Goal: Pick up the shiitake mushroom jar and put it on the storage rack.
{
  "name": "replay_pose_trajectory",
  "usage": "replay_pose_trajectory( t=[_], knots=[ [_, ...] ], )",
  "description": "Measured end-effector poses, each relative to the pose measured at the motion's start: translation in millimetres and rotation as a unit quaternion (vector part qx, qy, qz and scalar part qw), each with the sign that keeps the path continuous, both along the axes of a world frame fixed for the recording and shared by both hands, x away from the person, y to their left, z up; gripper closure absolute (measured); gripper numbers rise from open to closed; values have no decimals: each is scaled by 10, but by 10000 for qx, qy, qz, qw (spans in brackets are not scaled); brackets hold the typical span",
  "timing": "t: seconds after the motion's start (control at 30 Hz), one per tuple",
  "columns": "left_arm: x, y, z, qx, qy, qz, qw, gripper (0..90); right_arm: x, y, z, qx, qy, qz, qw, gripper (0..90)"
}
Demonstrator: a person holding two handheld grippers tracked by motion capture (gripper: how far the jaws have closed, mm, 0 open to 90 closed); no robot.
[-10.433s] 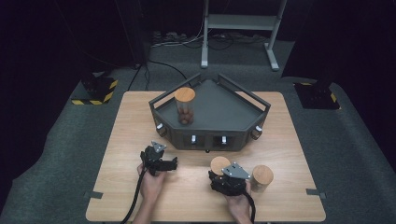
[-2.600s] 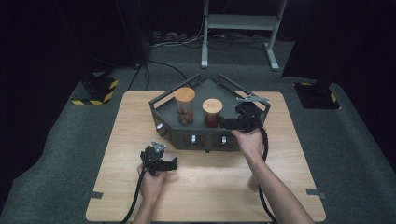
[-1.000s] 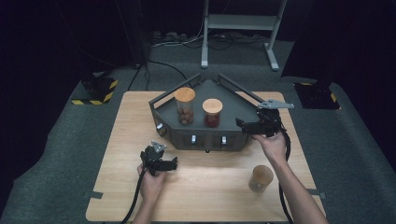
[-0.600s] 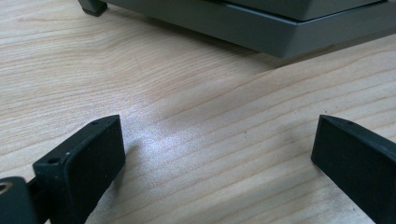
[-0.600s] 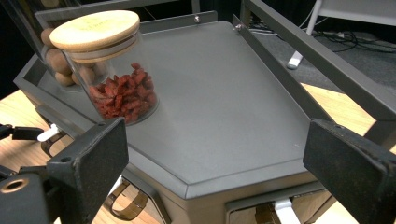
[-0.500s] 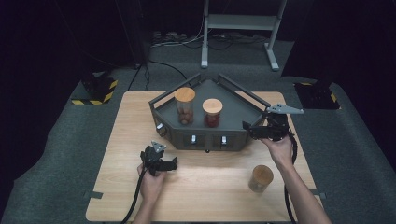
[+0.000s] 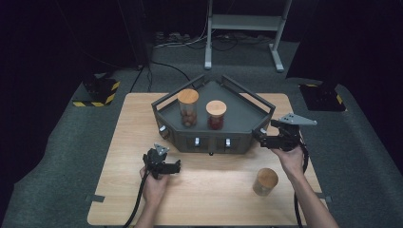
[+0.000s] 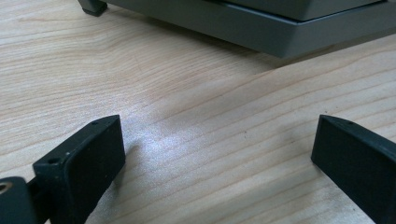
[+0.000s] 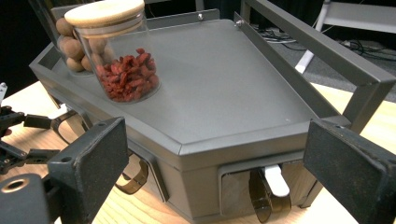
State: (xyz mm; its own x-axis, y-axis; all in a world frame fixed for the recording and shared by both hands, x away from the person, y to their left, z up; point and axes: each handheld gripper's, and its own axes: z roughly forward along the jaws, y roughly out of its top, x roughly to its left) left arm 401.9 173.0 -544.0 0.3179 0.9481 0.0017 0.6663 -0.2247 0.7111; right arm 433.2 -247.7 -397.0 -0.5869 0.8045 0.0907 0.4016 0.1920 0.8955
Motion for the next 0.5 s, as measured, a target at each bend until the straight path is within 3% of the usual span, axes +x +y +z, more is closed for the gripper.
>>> replay_pose_trajectory(
  t=[0.5],
  knots=[
    [0,0,0,0,0,-1,10000,26,-215,-143,-166,178,-116,204,9996,63]
  ],
)
